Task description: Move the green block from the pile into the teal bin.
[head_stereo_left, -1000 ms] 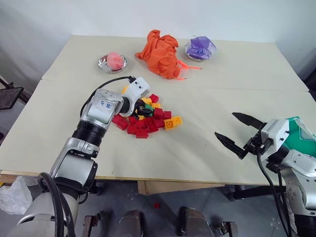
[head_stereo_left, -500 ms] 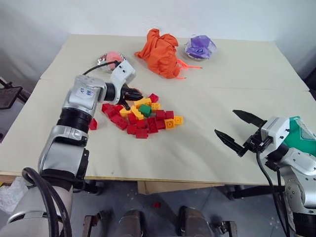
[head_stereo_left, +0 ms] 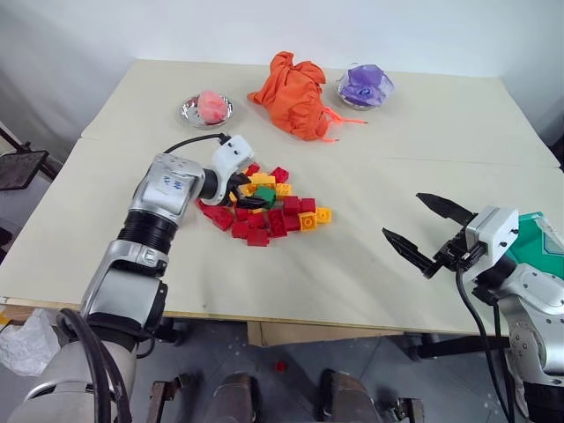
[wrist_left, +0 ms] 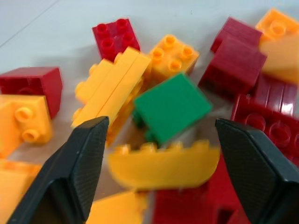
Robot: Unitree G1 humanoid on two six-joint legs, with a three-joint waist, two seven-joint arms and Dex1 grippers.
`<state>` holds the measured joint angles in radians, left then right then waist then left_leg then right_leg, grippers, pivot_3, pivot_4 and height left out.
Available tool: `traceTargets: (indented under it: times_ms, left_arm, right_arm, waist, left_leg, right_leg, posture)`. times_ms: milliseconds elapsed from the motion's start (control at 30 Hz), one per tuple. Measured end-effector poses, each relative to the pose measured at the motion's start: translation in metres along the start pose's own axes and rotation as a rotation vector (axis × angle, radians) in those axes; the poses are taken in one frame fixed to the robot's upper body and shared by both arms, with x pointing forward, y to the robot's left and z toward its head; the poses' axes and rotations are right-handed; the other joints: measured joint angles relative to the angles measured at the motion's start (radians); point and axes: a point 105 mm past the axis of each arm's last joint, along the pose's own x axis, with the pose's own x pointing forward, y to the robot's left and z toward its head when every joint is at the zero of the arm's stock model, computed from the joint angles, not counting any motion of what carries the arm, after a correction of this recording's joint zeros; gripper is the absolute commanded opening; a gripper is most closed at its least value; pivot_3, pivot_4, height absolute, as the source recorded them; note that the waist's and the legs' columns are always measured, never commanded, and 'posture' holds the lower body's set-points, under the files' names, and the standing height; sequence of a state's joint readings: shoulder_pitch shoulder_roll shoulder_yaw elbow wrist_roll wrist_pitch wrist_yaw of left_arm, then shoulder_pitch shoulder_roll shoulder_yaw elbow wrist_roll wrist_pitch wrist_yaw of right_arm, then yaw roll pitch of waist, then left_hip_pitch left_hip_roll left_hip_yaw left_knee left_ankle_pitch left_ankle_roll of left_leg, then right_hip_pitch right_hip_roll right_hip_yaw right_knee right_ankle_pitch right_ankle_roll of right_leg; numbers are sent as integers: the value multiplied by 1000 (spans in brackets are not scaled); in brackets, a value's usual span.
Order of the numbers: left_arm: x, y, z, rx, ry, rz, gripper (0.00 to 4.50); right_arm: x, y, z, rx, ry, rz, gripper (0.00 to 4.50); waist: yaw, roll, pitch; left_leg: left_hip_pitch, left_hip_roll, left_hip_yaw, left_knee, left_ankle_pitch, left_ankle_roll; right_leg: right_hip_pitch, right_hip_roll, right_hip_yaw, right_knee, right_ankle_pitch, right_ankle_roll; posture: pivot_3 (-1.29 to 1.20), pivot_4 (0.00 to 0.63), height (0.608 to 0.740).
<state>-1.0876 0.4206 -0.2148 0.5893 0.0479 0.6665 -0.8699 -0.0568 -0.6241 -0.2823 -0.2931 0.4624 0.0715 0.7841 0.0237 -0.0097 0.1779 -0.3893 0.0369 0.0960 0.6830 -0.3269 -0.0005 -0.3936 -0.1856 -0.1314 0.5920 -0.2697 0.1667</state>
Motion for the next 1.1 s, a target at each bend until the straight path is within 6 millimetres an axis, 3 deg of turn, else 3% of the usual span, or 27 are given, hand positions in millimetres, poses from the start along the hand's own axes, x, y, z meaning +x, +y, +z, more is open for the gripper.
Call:
traceTargets:
  times_ms: [167, 400, 500, 667, 700, 900, 1100]
  left_arm:
    - [6, -11, 3, -39, 29, 4, 3706]
    - [11, 0, -15, -50, 116, 101, 3706]
    - [12, -1, -15, -54, 117, 85, 3100]
    - [16, -4, -14, -47, 93, 58, 1570]
    - [16, -3, -13, -45, 77, 54, 1570]
    - [-2, 10, 10, 126, -115, 25, 1570]
    - [-30, -8, 58, 400, -343, -158, 1570]
  right_arm:
    - [1, 0, 1, 1, -1, 1, 4500]
    - [1, 0, 1, 4, 3, -2, 4500]
    - [2, 1, 3, -2, -4, -2, 4500]
    - [2, 1, 3, 0, -5, -6, 4500]
    - [2, 1, 2, 1, -4, -7, 4500]
    - [-1, 2, -1, 8, 11, -14, 4500]
    - [-15, -1, 2, -17, 33, -50, 4500]
  waist:
    - [-1, 0, 0]
    - [-1, 0, 0]
    - [-1, 0, 0]
    - [-1, 0, 0]
    - [-2, 0, 0]
    - [-1, 0, 0]
    - [7, 0, 0]
  left_leg:
    - [0, 0, 0, 0, 0, 0]
    - [0, 0, 0, 0, 0, 0]
    - [0, 0, 0, 0, 0, 0]
    - [0, 0, 0, 0, 0, 0]
    - [0, 0, 0, 0, 0, 0]
    - [0, 0, 0, 0, 0, 0]
    - [-1, 0, 0, 0, 0, 0]
  right_leg:
    - [0, 0, 0, 0, 0, 0]
    - [-1, 0, 0, 0, 0, 0]
    - [0, 0, 0, 0, 0, 0]
    - [0, 0, 0, 0, 0, 0]
    - [-1, 0, 0, 0, 0, 0]
    - [-1, 0, 0, 0, 0, 0]
    - [0, 0, -1, -1, 0, 0]
  posture:
    - [0, 150, 740]
    - [0, 150, 740]
    - [0, 150, 740]
    - [0, 150, 740]
    - [0, 150, 740]
    - [0, 150, 740]
    - [0, 150, 740]
